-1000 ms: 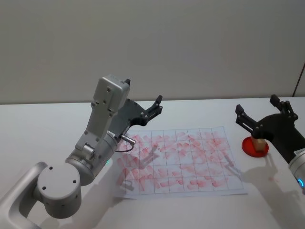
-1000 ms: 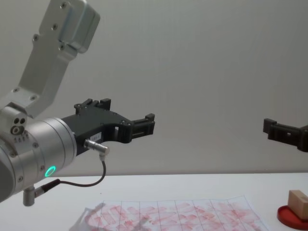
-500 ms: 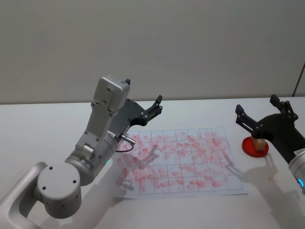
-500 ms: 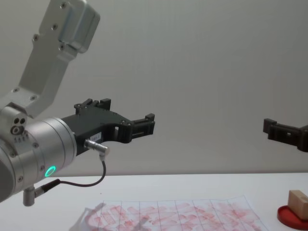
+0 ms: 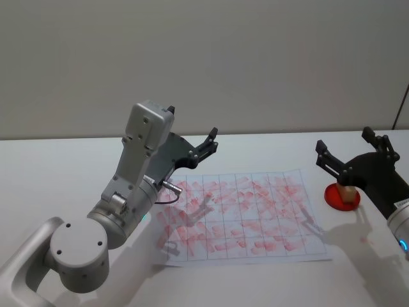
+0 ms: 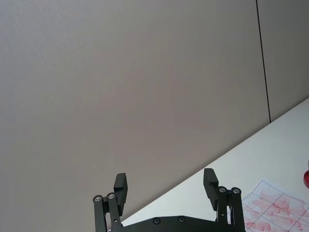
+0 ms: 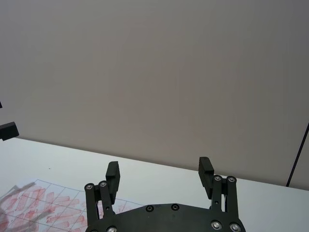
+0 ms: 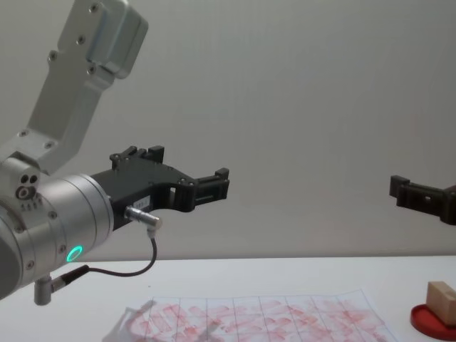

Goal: Use the one hand to pick up the stamp and affix it onto the A4 paper.

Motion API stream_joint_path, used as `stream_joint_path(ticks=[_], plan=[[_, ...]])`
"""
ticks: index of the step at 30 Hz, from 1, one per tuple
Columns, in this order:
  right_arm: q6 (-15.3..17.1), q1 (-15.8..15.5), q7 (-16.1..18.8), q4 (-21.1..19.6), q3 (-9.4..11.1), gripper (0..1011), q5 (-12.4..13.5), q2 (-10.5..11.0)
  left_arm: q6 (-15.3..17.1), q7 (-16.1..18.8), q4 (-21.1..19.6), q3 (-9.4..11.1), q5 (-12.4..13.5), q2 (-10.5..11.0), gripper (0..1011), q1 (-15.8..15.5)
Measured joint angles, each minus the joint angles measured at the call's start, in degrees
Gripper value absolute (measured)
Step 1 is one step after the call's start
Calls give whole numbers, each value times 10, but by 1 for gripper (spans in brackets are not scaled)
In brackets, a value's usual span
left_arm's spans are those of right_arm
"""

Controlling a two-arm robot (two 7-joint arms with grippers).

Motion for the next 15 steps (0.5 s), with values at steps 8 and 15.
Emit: stream_joint_path(ticks=[8,15], plan=[[0,0,0,0,0,1003,0,0,0,0,0,0,0,0,1001,0],[0,0,0,0,0,1003,0,0,0,0,0,0,0,0,1001,0]])
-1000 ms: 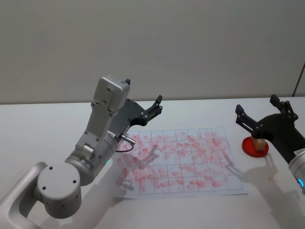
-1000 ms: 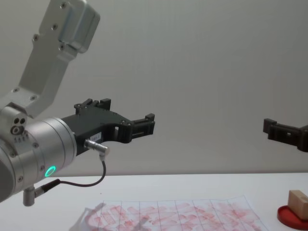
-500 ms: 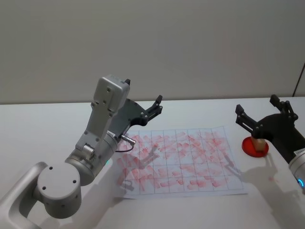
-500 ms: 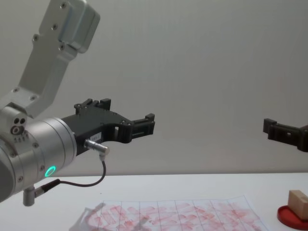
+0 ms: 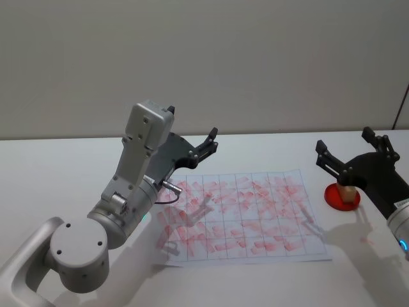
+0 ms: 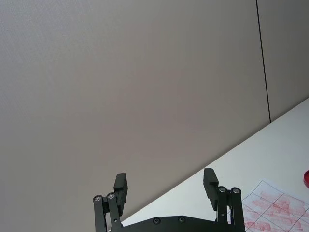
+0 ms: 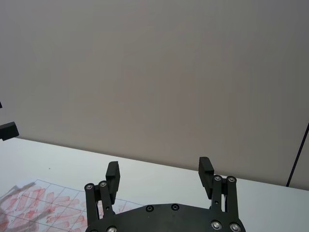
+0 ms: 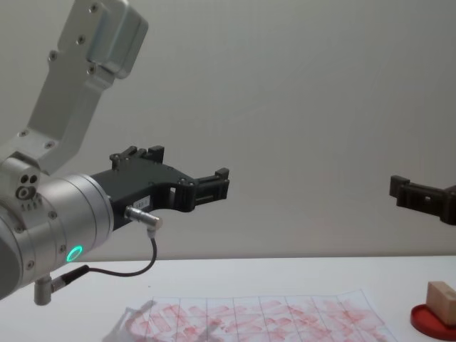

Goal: Use the one hand to pick up the stamp and affix it onto the A4 paper.

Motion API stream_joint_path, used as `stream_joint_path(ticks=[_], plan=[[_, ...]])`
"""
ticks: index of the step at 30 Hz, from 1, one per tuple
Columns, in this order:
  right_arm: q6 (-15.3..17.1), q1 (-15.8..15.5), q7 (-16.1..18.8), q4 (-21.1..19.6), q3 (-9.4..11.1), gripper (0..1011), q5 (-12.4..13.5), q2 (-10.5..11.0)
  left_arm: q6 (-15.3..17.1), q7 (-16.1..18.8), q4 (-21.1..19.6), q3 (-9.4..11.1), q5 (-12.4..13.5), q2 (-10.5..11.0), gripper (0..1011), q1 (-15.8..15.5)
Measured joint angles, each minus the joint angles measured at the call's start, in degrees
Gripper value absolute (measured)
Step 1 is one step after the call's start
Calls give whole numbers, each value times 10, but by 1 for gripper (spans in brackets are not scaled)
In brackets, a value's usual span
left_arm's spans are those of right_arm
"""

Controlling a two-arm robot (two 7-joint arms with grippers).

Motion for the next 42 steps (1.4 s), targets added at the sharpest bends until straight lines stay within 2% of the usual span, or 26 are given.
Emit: stream_joint_path(ticks=[19,23,36,42], plan=[[0,-1,0,0,0,1003,0,0,0,0,0,0,0,0,1001,0],[1,-8,-10,-7,-3,1004,-2,-2,0,0,0,0,0,0,1001,0],[15,-58,-75,-53,-9,1002,-3,-2,0,0,0,0,0,0,1001,0],[30,-78,-105,-66,-4,1003,7,4,0,0,0,0,0,0,1001,0]])
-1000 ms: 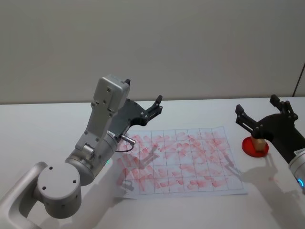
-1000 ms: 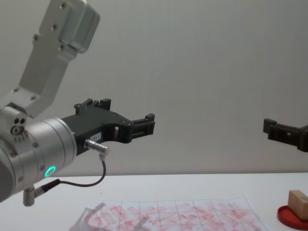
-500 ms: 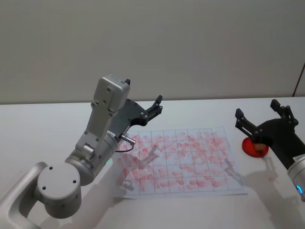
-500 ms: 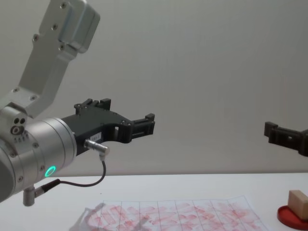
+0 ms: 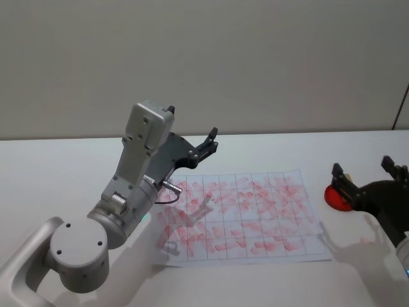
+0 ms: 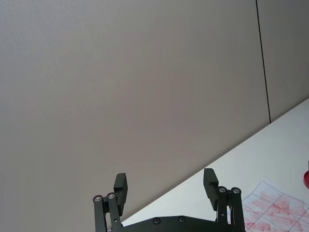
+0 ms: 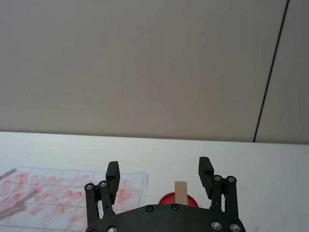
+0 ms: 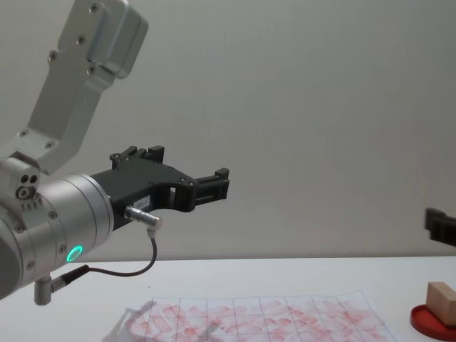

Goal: Use the one hand to pick up the stamp and affix it onto the A4 paper.

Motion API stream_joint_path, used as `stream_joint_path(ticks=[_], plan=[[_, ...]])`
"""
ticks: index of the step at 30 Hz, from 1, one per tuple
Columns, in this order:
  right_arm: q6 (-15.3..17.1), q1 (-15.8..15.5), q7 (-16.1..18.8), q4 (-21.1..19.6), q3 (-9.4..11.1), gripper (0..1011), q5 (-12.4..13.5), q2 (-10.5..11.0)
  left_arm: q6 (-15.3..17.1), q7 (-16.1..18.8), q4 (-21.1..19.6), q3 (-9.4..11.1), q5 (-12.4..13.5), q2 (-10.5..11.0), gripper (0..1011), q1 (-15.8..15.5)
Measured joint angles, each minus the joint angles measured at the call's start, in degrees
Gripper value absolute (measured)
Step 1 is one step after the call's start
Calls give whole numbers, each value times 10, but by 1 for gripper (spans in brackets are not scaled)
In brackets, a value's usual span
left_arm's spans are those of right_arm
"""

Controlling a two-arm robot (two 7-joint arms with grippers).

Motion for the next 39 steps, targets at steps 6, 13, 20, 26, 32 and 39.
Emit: stream_joint_path(ticks=[6,13,20,26,32,39], plan=[[12,-12,-17,-3,13,1003,21,9,0,0,0,0,0,0,1001,0],[23,-7,-16,14,28,1003,47,15,0,0,0,0,0,0,1001,0],[39,24,11,52,36,1002,67,12,0,0,0,0,0,0,1001,0],[55,65,41,99,39,1003,78,2,0,0,0,0,0,0,1001,0],[73,98,63,141,39,1002,85,-9,0,0,0,0,0,0,1001,0],[94,126,82,179,35,1003,87,-20,0,0,0,0,0,0,1001,0]])
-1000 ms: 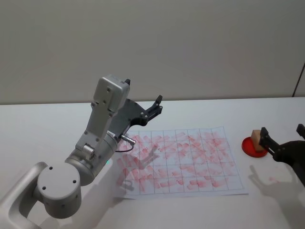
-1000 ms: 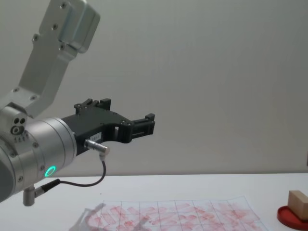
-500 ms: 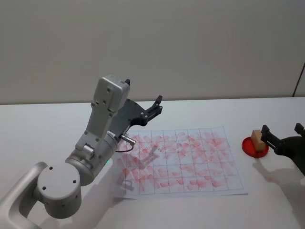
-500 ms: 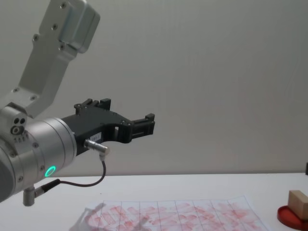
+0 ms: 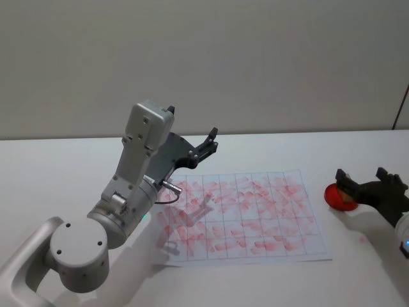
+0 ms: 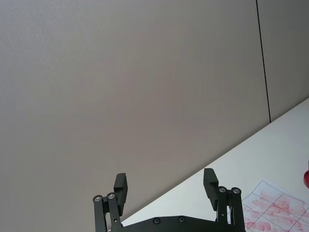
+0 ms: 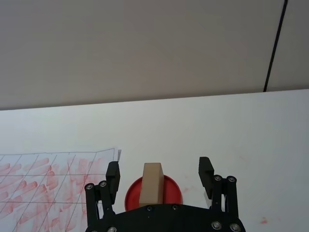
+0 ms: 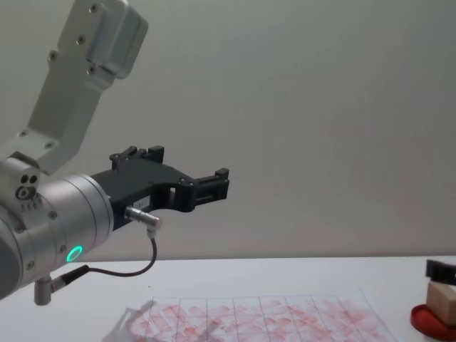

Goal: Use the one hand to pick up the stamp and affix it onto the A4 paper.

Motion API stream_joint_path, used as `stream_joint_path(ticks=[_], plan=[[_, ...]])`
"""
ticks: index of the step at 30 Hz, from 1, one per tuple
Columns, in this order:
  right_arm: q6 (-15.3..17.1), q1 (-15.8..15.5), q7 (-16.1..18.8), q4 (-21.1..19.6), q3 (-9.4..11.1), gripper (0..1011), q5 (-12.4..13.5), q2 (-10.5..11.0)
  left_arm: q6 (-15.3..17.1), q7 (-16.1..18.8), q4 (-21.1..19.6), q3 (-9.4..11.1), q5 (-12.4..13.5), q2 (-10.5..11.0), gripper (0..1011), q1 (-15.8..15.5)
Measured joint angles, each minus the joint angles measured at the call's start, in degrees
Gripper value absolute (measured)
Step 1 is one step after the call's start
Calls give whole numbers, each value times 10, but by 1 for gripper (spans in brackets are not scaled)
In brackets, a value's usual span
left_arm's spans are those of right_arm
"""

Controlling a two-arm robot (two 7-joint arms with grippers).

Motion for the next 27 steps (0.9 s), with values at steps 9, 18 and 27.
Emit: stream_joint_path(ticks=[9,18,27], plan=[[24,34,27,40,-9,1002,-9,-15,0,0,0,0,0,0,1001,0],[47,62,43,68,-19,1003,-26,-29,0,0,0,0,0,0,1001,0],[62,73,43,76,-26,1003,-36,-37,0,0,0,0,0,0,1001,0]])
